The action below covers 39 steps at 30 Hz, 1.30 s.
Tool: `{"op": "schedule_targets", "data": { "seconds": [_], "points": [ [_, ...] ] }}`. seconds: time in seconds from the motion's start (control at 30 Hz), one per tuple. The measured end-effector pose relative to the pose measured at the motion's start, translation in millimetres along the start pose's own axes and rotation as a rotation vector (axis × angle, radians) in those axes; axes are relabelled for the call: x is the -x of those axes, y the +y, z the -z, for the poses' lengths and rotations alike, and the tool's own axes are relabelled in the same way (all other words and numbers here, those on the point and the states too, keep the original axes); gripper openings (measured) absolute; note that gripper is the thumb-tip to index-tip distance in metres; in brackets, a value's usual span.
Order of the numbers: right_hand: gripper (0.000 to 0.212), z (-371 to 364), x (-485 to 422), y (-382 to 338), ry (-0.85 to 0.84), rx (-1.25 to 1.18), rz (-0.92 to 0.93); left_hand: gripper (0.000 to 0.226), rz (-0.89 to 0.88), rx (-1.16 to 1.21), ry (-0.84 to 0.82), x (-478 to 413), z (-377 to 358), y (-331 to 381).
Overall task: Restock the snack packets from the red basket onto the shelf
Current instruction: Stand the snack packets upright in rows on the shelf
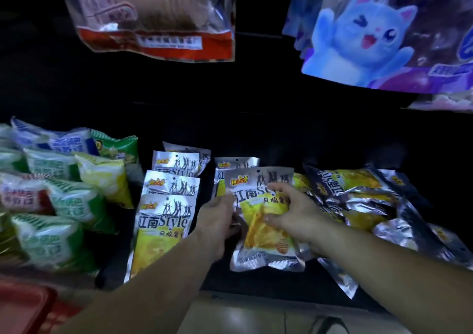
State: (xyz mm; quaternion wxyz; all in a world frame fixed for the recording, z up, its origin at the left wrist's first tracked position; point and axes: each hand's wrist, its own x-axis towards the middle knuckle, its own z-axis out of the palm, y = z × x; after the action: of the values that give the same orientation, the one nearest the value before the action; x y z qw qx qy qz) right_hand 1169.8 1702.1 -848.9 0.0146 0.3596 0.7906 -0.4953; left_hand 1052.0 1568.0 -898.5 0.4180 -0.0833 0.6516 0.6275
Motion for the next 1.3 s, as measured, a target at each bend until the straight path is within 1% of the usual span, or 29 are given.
{"op": "schedule_targets", "data": {
  "seconds": [0.1, 0.17, 0.23, 0.3, 0.37, 0.47, 0.53, 0.63, 0.73, 0.8, 0.83, 0.93, 1.03, 1.13, 1.2, 1.3],
  "points": [
    [0.072, -19, -8, 2, -0.05, 0.048, 0.003, 0.02, -0.003, 0.007, 0.121, -13, 14, 2],
    [0.075, -36, -18, 4, -0.055, 0.045, -0.006, 0.024, -0.032, -0.037, 0.176, -27, 24, 5],
    [0.076, -49, -27, 6, -0.027, 0.032, -0.014, 0.034, -0.084, -0.105, 0.197, -37, 29, 8],
    [0.077, -63, -45, 11, -0.004, -0.007, -0.019, 0.036, -0.133, -0.186, 0.154, -47, 32, 6],
    [0.08, -72, -66, 15, 0.029, -0.044, -0.028, 0.032, -0.211, -0.31, 0.12, -57, 33, -1],
    [0.079, -82, -93, 20, 0.053, -0.034, -0.062, 0.044, -0.386, -0.61, 0.143, -65, 35, -20],
    [0.074, -86, -105, 27, 0.039, -0.063, -0.057, 0.055, -0.449, -0.766, 0.076, -65, 35, -39],
    [0.056, -82, -115, 30, 0.023, -0.029, -0.046, 0.069, -0.403, -0.928, -0.04, -68, 32, -61],
    [0.038, -67, -128, 26, 0.096, 0.013, 0.002, 0.076, -0.419, -1.033, -0.057, -74, 34, -67],
    [0.033, -59, -137, 24, 0.131, -0.011, 0.013, 0.076, -0.465, -1.02, -0.051, -76, 35, -67],
    [0.035, -58, -142, 24, 0.123, -0.025, 0.009, 0.073, -0.482, -0.989, -0.042, -77, 34, -67],
    [0.048, -62, -151, 22, 0.012, -0.072, -0.05, 0.064, -0.507, -0.897, -0.013, -81, 32, -67],
    [0.046, -69, -152, 20, -0.062, -0.102, -0.065, 0.061, -0.518, -0.856, -0.004, -83, 33, -67],
    [0.046, -74, -155, 18, -0.045, -0.131, -0.058, 0.061, -0.53, -0.805, 0.007, -87, 34, -69],
    [0.05, -80, -156, 16, -0.03, -0.181, -0.041, 0.063, -0.54, -0.769, 0.015, -88, 33, -72],
    [0.061, -88, -154, 14, 0.016, -0.188, 0.066, 0.072, -0.576, -0.761, 0.019, -86, 32, -75]
  ]
}}
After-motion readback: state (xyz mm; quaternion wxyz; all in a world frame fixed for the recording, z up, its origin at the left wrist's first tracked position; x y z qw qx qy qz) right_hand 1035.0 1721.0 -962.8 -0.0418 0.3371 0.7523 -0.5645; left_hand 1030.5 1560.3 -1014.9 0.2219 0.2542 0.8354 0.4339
